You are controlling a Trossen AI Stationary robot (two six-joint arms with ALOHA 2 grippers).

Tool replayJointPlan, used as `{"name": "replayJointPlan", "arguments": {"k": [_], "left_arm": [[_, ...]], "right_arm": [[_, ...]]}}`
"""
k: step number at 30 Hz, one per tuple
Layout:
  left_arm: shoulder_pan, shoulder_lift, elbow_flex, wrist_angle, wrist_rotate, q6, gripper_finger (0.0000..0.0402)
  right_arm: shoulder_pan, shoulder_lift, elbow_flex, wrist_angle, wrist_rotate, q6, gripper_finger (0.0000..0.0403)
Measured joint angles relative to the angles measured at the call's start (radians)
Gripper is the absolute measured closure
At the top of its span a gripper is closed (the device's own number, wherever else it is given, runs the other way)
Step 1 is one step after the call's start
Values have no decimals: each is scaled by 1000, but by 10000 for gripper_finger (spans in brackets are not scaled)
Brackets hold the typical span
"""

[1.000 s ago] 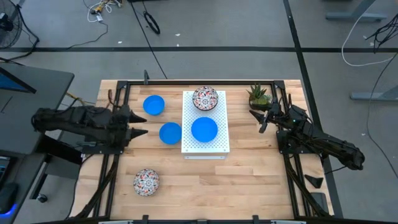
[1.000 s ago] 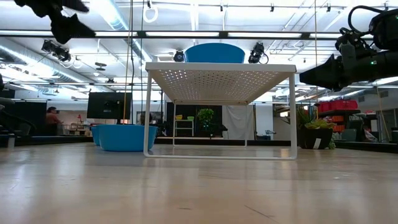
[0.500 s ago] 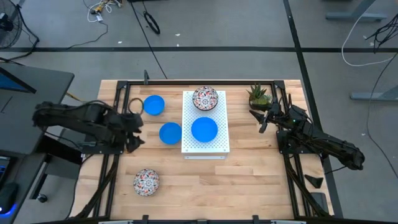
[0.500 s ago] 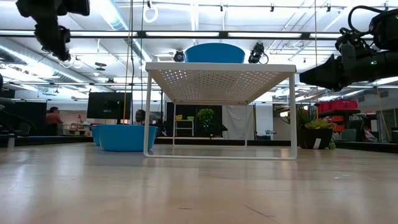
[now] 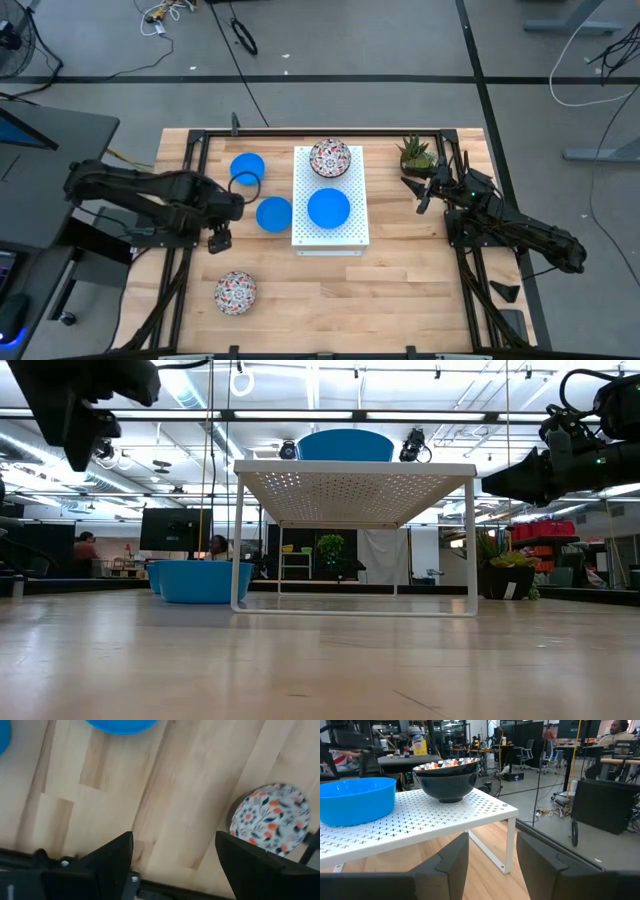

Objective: Pick & Place Mini bowls
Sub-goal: Stack the white bowl on top of the other white bowl on the shelf

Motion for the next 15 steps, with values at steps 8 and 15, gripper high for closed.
{"name": "replayJointPlan", "arguments": {"k": [8,15], "left_arm": [[-2,81,39,3,-1,204,113],[-51,83,40,2,-27,349,113]], "right_arm": [[0,0,0,0,0,0,234],[0,0,0,0,0,0,234]]}}
